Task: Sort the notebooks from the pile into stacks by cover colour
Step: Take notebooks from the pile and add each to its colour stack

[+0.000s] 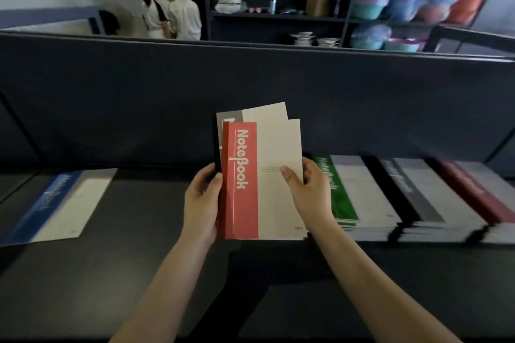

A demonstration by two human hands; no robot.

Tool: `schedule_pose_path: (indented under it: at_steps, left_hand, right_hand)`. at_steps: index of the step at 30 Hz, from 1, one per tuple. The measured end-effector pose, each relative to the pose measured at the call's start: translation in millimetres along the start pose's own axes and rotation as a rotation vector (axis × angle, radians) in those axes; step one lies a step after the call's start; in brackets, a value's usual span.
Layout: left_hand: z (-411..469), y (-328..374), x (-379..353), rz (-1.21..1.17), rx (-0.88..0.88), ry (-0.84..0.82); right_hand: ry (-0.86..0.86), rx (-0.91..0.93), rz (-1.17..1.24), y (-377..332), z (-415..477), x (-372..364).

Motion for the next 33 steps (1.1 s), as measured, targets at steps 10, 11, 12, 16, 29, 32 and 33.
schedule_pose_path:
  at_steps: [10,11,12,16,29,32,33]
  left_hand:
    - [-47,-4,-128,0.008,0.022,-0.096]
    - [-52,-5,-137,0.023,0.009,-0.106]
    - [-57,-6,-146,0.03,0.001,-0.117]
    - [-72,-12,-176,0.064,-0.025,-0.161]
    - [-80,-1,-297,0.208,-0.127,-0.438]
    - [-82,-7,-323,0.289,-0.103,-0.497]
    - [-79,-9,-329,0.332,-0.107,-0.49]
  right_hand:
    - [-0.202,-0.048,0.056,-12,-11,139]
    - [-0.228,-0.077,0.084,-10,-14,150]
    - [-0.241,-0.111,0.106,-8,-16,161]
    - [-0.18,-0.208,0.046,2,-23,201]
    - [0.31,-0.107,-0.111,4,-19,350]
    - [0.381,-0.123,-0.171,2,-10,375]
    - [0.427,-0.145,-0.204,2,-7,384]
Point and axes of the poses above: each hand's wrist, its own z-axis towards the middle knuckle, its own x-axis out of the back of the hand, y = z × x, the point moved 4 cm from there along z, towards the middle knuckle, and after that the axes turned 15 degrees about z, right-handed, at the moved point
